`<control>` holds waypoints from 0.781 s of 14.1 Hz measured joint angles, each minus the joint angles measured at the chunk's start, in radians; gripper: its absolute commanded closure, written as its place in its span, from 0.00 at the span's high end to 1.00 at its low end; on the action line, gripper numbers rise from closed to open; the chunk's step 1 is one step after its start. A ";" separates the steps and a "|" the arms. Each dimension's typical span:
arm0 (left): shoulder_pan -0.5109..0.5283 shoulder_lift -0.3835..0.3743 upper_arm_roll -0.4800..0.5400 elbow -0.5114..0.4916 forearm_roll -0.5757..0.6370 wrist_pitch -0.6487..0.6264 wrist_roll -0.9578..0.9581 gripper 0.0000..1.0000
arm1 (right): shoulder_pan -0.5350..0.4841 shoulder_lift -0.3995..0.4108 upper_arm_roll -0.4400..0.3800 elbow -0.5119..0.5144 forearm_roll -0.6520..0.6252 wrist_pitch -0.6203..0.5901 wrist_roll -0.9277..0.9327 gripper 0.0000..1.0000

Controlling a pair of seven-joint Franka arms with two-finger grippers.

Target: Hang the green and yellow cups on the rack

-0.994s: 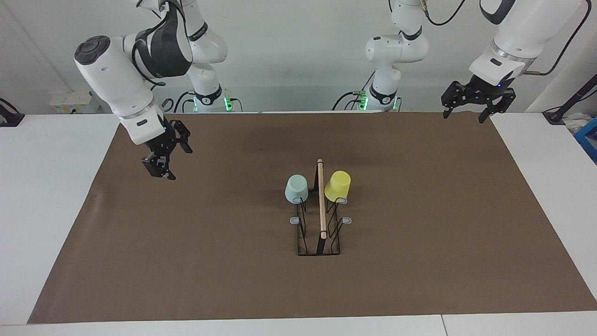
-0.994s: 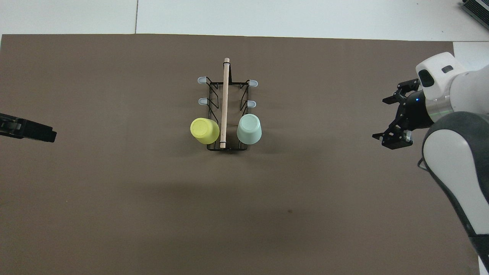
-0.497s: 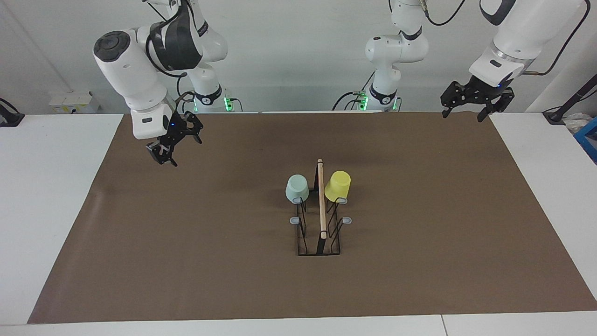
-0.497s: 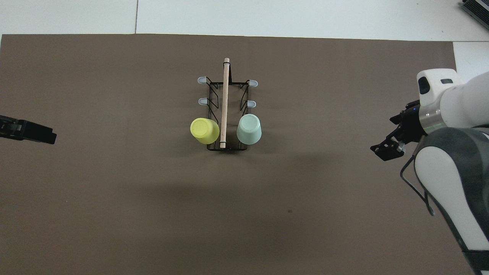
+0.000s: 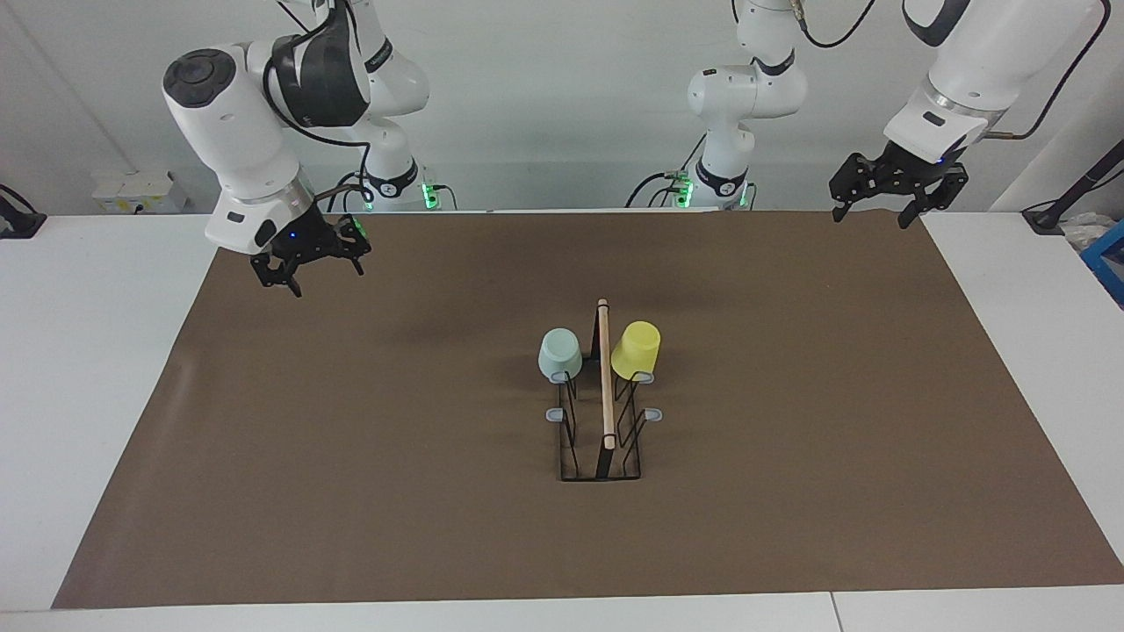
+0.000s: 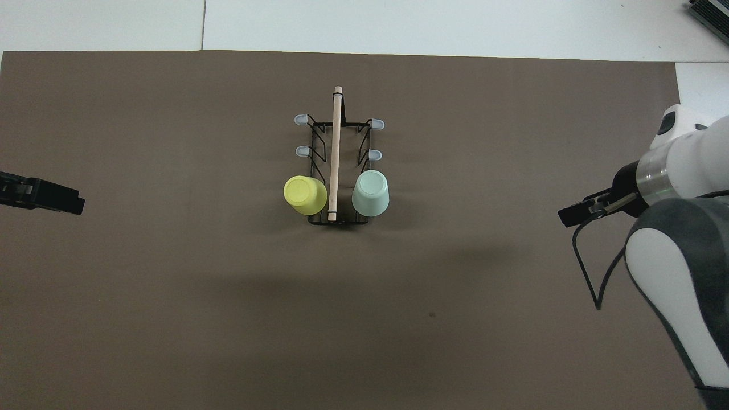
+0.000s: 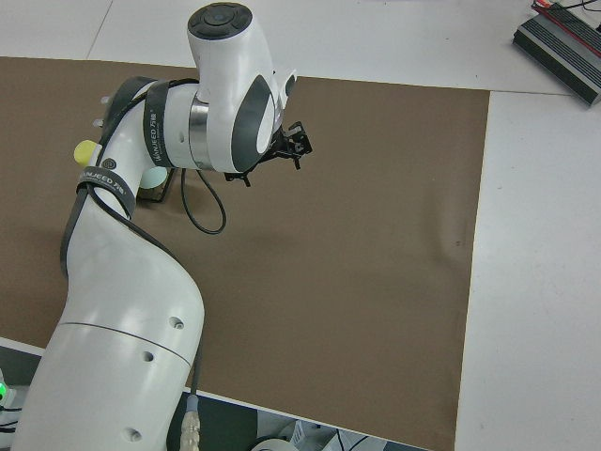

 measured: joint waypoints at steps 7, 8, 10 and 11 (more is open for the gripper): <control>-0.003 0.000 0.023 0.000 0.000 0.000 0.000 1.00 | -0.148 0.000 0.174 0.004 0.001 -0.009 0.163 1.00; -0.003 0.000 0.025 0.000 0.000 0.000 0.000 1.00 | -0.148 0.000 0.174 0.006 0.004 -0.013 0.176 1.00; -0.003 -0.001 0.026 0.000 0.000 0.000 0.000 1.00 | -0.149 0.000 0.174 0.007 0.004 -0.018 0.193 1.00; -0.003 -0.001 0.026 0.000 0.000 0.000 0.000 1.00 | -0.149 0.000 0.174 0.007 0.004 -0.018 0.197 1.00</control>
